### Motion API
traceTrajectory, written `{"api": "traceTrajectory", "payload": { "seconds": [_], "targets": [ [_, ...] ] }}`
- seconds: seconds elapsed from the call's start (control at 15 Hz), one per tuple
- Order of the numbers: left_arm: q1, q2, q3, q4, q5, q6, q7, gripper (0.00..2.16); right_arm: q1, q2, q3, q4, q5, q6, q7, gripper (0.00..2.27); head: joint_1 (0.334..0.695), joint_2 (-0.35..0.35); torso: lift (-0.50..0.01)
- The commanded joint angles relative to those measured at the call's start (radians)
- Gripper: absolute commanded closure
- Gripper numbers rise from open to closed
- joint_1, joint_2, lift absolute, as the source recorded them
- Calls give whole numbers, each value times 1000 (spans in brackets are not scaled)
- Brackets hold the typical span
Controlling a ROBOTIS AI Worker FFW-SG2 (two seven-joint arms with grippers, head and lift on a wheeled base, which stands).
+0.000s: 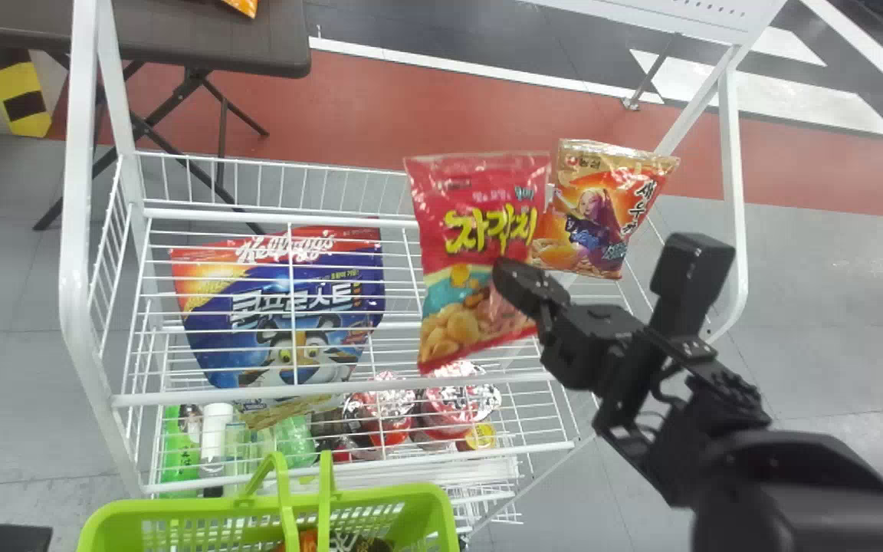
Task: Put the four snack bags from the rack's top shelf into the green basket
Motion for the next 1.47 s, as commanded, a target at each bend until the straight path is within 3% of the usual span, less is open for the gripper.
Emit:
{"api": "traceTrajectory", "payload": {
  "seconds": [0.0,0.2,0.47,0.8,1.2,1.4],
  "targets": [
    [0,-4,5,5,5,0,1,1760,110,11,-24,-142,-54,121,3,2047,695,-350,0],
    [3,-10,9,5,5,-6,1,1760,178,34,-73,-253,-137,364,31,2047,695,-350,0],
    [38,-32,24,5,0,-55,3,1760,213,35,-118,-294,-209,686,67,2047,695,-350,0],
    [38,-39,15,5,-1,-64,6,1760,263,34,-171,-302,-293,706,123,2047,695,-350,0],
    [41,-39,9,5,-3,-61,6,1760,293,20,-55,-322,-335,706,155,2047,695,-350,0],
    [41,-39,7,5,-3,-64,6,1760,325,-25,97,-317,-198,706,143,2047,695,-350,0]
  ]
}}
